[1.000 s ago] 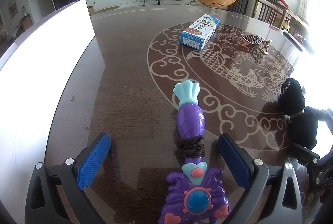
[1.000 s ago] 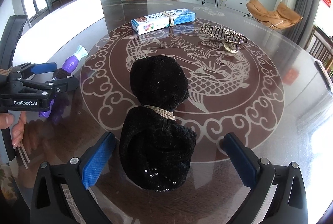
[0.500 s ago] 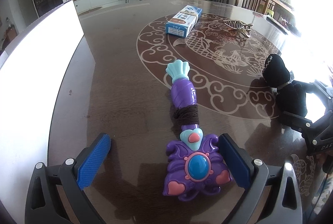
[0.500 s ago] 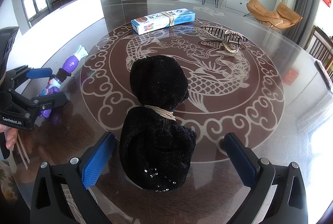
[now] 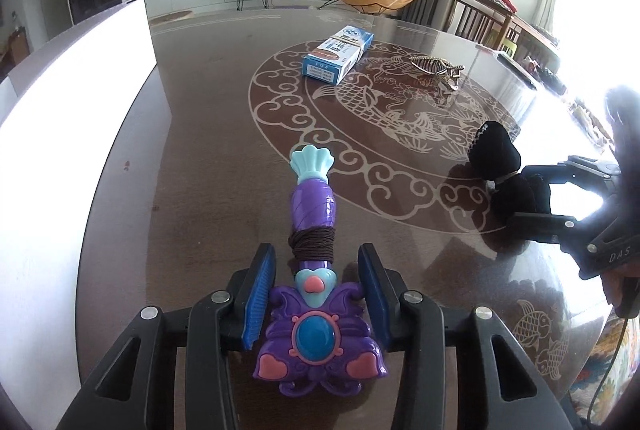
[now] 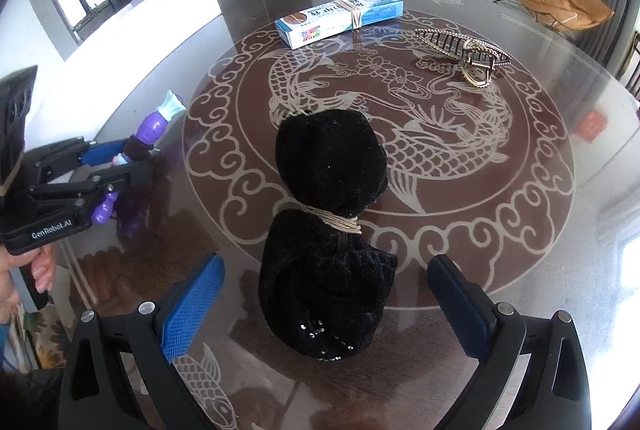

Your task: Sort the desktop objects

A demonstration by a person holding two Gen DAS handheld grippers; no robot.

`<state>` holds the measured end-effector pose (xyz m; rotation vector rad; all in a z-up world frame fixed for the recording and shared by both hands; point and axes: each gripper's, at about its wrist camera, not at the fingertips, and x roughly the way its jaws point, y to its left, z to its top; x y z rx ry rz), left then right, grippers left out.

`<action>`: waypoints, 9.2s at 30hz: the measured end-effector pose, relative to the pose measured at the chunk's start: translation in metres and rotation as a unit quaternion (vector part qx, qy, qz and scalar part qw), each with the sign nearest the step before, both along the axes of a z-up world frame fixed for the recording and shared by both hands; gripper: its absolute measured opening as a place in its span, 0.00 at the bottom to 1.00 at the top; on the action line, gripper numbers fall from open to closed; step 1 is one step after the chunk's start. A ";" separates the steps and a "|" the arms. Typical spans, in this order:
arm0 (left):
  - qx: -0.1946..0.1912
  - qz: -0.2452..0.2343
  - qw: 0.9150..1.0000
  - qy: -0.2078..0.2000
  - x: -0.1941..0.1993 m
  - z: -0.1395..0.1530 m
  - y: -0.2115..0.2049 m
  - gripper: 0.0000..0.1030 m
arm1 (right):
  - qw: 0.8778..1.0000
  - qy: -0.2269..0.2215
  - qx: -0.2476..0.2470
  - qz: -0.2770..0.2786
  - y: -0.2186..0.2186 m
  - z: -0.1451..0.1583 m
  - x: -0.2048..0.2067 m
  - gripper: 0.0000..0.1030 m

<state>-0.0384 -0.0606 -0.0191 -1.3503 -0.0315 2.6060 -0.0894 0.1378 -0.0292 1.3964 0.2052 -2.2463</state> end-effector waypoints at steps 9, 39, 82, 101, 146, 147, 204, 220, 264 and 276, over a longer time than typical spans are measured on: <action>0.053 0.022 0.997 0.055 0.037 0.033 -0.018 0.42 | 0.998 0.027 0.046 0.018 -0.017 0.028 0.022 0.36; 0.010 0.341 0.940 0.011 0.107 0.067 -0.306 0.46 | 0.959 0.040 -0.088 0.267 -0.386 0.090 0.095 0.50; -0.060 0.018 0.998 0.009 -0.024 -0.019 0.060 1.00 | 0.985 0.083 0.039 -0.148 0.055 -0.014 0.029 1.00; -0.060 0.018 0.998 0.009 -0.024 -0.019 0.061 1.00 | 0.984 0.084 0.041 -0.149 0.056 -0.015 0.029 1.00; -0.059 -0.029 0.998 0.009 -0.132 -0.016 0.058 1.00 | 0.984 0.084 0.040 -0.149 0.056 -0.015 0.029 1.00; -0.059 -0.029 0.998 0.009 -0.144 -0.016 0.057 1.00 | 0.984 0.084 0.040 -0.149 0.056 -0.015 0.029 1.00; -0.064 0.054 0.996 0.008 -0.071 -0.020 0.026 1.00 | 0.984 0.084 0.040 -0.150 0.056 -0.016 0.030 1.00; -0.064 0.054 0.996 0.007 -0.071 -0.020 0.025 1.00 | 0.984 0.083 0.041 -0.151 0.067 -0.017 -0.032 1.00; -0.064 0.053 0.996 0.008 -0.072 -0.020 0.025 1.00 | 0.986 0.117 0.031 -0.113 0.002 -0.013 -0.134 0.33; -0.064 0.053 0.996 0.008 -0.071 -0.020 0.025 1.00 | 0.993 0.118 0.018 -0.017 -0.019 -0.020 -0.050 0.33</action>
